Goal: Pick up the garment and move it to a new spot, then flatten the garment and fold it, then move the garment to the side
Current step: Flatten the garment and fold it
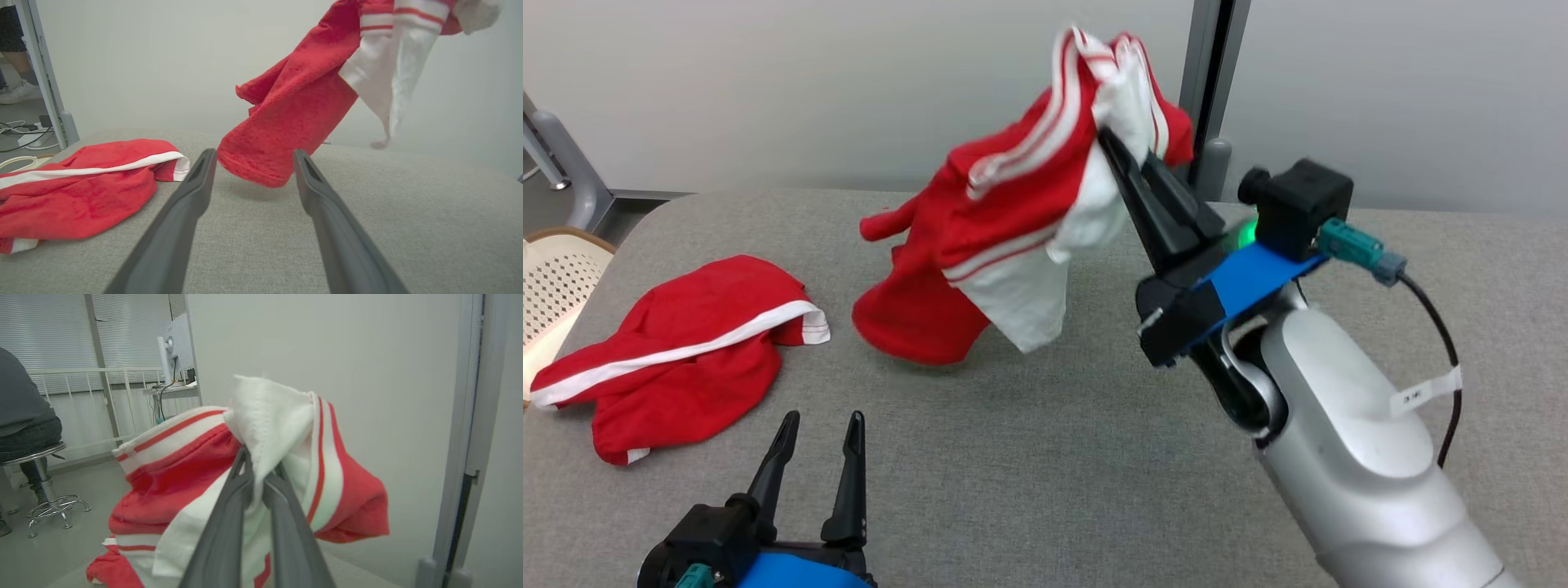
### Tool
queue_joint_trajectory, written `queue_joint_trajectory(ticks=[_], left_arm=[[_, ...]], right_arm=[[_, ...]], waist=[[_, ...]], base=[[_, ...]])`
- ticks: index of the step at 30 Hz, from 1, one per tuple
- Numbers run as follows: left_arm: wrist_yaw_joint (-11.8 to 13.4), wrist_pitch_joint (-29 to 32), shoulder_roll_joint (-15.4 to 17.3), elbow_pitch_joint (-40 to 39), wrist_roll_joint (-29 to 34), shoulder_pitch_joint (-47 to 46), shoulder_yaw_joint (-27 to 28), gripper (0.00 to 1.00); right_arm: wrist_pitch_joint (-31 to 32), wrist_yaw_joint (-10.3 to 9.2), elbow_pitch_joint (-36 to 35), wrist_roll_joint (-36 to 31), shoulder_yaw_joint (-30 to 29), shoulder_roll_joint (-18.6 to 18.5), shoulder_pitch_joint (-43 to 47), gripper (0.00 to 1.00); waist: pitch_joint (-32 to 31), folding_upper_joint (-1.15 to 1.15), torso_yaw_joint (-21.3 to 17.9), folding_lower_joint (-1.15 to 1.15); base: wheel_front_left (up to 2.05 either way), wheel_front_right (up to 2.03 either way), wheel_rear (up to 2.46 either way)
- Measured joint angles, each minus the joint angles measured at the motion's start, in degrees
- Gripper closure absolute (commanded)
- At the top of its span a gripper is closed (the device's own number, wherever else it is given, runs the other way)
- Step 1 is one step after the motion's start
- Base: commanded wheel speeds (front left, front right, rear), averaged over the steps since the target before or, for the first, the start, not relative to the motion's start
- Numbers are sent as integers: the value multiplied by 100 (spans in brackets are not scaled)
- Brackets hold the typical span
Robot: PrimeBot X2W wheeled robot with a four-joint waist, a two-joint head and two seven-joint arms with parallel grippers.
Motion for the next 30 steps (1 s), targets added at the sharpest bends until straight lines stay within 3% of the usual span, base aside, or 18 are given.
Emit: queue_joint_trajectory(ticks=[4, 5, 6, 7, 12, 18, 23, 30], left_arm=[[7, 0, 8, -26, 0, 23, -15, 0], [7, 0, 9, -27, -1, 25, -20, 0], [5, 0, 10, -27, -1, 25, -27, 0], [4, 0, 11, -25, -1, 24, -35, 0], [-10, 1, 11, -19, -7, 12, -65, 0], [-10, -1, 11, 9, -18, -44, -77, 0], [-12, -9, 4, 57, -43, -73, -93, 0], [-12, -49, -5, 94, -54, -104, -88, 0]], right_arm=[[181, 0, 714, -322, -452, 4, 632, 100], [232, 0, 932, -433, -626, 2, 766, 94], [247, 0, 1144, -522, -829, 2, 887, 4], [248, 0, 1344, -679, -1035, -1, 990, 0], [234, 0, 2083, -1523, -2159, -5, 1252, 0], [213, 0, 2000, -2273, -2931, -10, 1443, 0], [422, 0, 1436, -2584, -2672, -8, 1755, 0], [1207, 0, 416, -2302, -1612, -4, 2477, 0]], waist=[[25, 0, -20, 0], [35, 0, -29, 0], [46, 0, -35, 0], [59, 0, -40, 0], [121, 0, -41, 0], [161, 0, -50, 0], [162, 0, -72, 0], [202, 0, -114, 1]], base=[[0, 0, 0], [0, 0, 0], [0, 0, 0], [0, 0, 0], [0, 0, 0], [0, 0, 0], [0, 0, 0], [0, 0, 0]])
